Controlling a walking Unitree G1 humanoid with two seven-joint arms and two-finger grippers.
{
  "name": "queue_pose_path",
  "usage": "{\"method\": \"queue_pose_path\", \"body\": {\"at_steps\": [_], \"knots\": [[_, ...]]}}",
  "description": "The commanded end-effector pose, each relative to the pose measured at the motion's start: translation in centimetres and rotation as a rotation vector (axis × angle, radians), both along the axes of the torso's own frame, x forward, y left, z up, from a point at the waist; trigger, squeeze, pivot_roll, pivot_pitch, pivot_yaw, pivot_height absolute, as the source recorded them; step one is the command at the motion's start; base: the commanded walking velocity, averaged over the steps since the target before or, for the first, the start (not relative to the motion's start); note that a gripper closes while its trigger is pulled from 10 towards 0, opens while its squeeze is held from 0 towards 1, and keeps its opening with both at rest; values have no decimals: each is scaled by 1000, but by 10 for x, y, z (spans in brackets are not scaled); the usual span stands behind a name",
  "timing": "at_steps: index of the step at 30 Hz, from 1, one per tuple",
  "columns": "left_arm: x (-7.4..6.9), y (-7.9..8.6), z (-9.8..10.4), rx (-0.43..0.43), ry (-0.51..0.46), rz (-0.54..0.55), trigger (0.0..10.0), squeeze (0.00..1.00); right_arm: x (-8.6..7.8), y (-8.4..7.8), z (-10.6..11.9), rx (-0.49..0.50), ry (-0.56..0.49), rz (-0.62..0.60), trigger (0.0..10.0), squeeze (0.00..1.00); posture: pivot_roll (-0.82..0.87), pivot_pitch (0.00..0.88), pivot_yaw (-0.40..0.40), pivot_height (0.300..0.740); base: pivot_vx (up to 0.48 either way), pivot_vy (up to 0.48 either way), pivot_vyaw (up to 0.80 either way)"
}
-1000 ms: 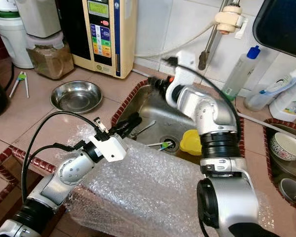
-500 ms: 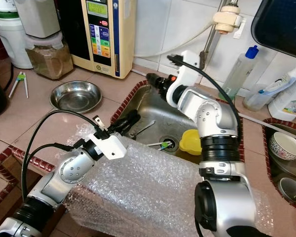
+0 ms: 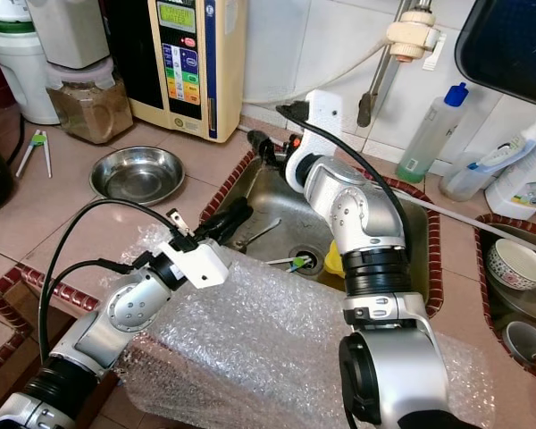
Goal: Kitchen organization
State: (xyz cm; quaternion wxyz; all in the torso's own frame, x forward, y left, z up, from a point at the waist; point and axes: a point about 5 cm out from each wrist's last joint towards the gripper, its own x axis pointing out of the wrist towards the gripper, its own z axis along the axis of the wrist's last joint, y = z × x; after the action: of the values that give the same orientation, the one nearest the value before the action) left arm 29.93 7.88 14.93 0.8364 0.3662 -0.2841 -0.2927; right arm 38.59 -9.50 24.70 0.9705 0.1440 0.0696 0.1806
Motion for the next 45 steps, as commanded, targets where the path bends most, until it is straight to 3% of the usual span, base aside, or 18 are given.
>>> {"method": "queue_pose_path", "body": {"at_steps": [1, 5, 13, 14, 27, 45], "knots": [[0, -5, 4, -2, -21, -17, 0, 0, -1, 4, -10, 17, 72, 16, 10000, 0, 73, 40, -112, 740, 0, 0, 0], [0, -5, 5, -5, -27, -15, 0, 0, -6, 14, -39, 19, 194, 50, 10000, 0, 77, 40, -113, 740, 0, 0, 0], [0, -4, 5, -4, -27, -14, 0, 0, -8, 16, -49, 48, 253, 44, 9882, 0, 77, 39, -112, 740, 0, 0, 0], [0, -4, 5, -4, -27, -16, 0, 0, -8, 17, -50, 70, 264, 44, 0, 0, 77, 39, -112, 740, 0, 0, 0], [0, -5, 6, -3, -28, -20, 0, 0, 5, 7, -32, 249, 303, -9, 0, 0, 82, 35, -112, 740, 0, 0, 0], [-2, -7, 5, -8, -21, -23, 0, 0, 8, 4, -31, 229, 319, -24, 0, 0, 76, 42, -118, 740, 0, 0, 0]]}}
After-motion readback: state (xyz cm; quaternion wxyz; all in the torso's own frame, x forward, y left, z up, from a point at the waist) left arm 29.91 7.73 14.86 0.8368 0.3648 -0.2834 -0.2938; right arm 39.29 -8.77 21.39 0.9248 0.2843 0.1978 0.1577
